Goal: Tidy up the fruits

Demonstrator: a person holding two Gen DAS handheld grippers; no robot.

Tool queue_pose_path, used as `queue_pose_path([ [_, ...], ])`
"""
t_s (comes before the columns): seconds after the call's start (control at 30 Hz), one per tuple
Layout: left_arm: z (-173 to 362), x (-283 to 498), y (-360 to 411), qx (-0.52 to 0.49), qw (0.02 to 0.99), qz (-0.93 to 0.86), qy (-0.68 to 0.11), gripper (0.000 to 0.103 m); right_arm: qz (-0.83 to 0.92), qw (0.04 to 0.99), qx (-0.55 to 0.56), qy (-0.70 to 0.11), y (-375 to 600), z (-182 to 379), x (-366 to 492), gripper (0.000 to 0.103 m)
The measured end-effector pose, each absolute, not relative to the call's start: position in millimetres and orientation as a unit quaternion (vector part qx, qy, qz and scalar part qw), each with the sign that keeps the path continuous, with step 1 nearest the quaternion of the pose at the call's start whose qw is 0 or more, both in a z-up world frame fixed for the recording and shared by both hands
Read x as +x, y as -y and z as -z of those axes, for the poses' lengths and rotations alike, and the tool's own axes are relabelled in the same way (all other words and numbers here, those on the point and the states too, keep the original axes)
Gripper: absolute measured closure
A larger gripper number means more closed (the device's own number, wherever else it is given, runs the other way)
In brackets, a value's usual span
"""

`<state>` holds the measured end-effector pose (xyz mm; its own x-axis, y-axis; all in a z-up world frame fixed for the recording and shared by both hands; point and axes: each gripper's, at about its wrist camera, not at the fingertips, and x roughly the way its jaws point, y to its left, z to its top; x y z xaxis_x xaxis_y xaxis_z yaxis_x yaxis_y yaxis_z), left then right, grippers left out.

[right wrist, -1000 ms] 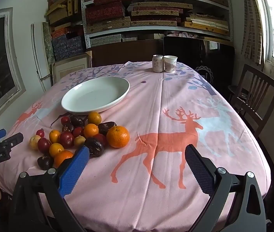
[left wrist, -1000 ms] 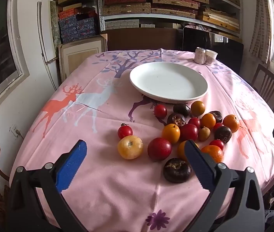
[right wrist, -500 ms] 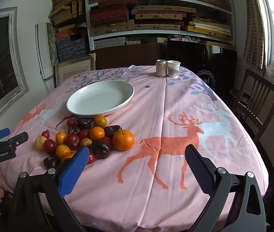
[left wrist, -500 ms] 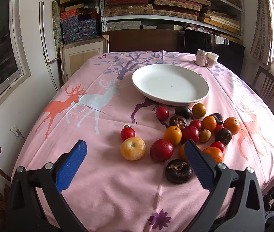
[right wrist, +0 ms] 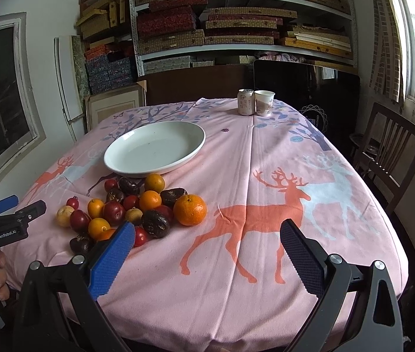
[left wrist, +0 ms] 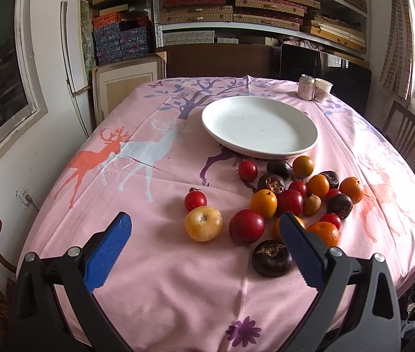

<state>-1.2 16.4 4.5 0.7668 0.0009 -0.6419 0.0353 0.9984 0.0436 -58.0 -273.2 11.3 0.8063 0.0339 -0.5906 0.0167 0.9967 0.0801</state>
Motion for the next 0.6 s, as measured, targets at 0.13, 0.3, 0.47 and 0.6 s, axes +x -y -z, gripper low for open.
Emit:
queue_pose_path([
  [0.13,-4.5,-1.2,-16.9,0.027,0.940,0.010,-0.341,0.004,-0.006,0.950,0.037,-0.310,271.2,-11.6,-58.9,0.004],
  [0.3,-3.8,-1.0,-16.8,0.026,0.939,0.009,-0.342,0.004,-0.007,0.950,0.036,-0.311,270.9,-10.9,-58.6,0.004],
  [0.47,-1.1,-0.9,-17.2,0.026,0.939,0.008,-0.343,0.004,-0.007,0.949,0.036,-0.313,270.0,-9.8,-58.5,0.004],
  [0.6,0.5,-1.0,-17.0,0.027,0.938,0.008,-0.345,0.004,-0.008,0.949,0.036,-0.314,269.8,-9.0,-58.7,0.004],
])
